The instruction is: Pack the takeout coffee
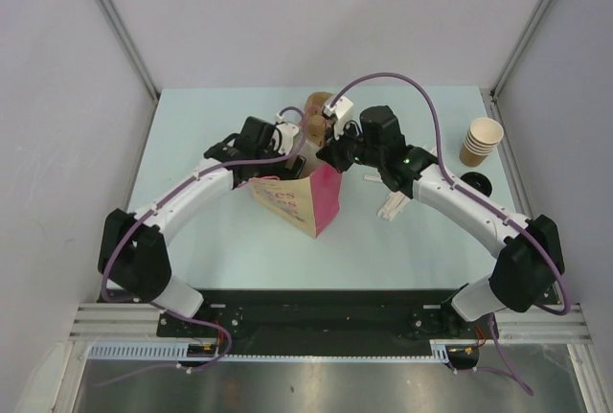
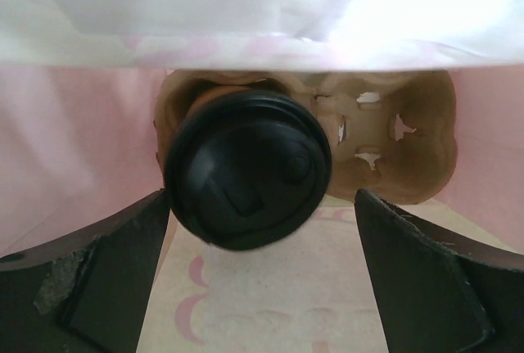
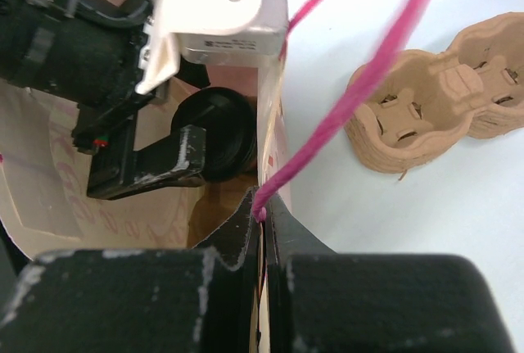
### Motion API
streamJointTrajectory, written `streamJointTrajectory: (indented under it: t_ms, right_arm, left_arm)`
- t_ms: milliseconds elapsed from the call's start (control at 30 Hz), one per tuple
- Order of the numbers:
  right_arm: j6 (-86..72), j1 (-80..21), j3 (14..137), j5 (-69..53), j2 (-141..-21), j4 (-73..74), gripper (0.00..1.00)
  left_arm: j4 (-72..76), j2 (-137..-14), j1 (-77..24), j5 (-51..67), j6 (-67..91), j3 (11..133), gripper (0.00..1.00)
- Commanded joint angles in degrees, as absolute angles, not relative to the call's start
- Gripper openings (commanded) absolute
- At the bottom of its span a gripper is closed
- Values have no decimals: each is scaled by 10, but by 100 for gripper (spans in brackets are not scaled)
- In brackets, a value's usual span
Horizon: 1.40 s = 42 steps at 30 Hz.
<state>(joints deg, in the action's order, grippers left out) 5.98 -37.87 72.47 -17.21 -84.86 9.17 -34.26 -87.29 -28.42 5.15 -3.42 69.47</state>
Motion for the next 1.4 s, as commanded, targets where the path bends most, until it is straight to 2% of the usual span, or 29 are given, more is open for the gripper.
streamJointTrajectory:
  t_ms: [0,333,867,1367]
  right_arm:
    - [61,-378,732,-167,-847,133,0]
    - [74,-379,732,-160,-848,132,0]
    - [88,-372,732,-145,-846,113,0]
    - [108,-352,751,-136,-861,87,0]
  left_arm:
    - [-345,-828,-294,25,-28,706,100]
    - [-363,-820,-301,18,-22,736,100]
    - [-465,-837,-301,56,-11,884,100]
    - [-423,-860,-250,76,15,1006,100]
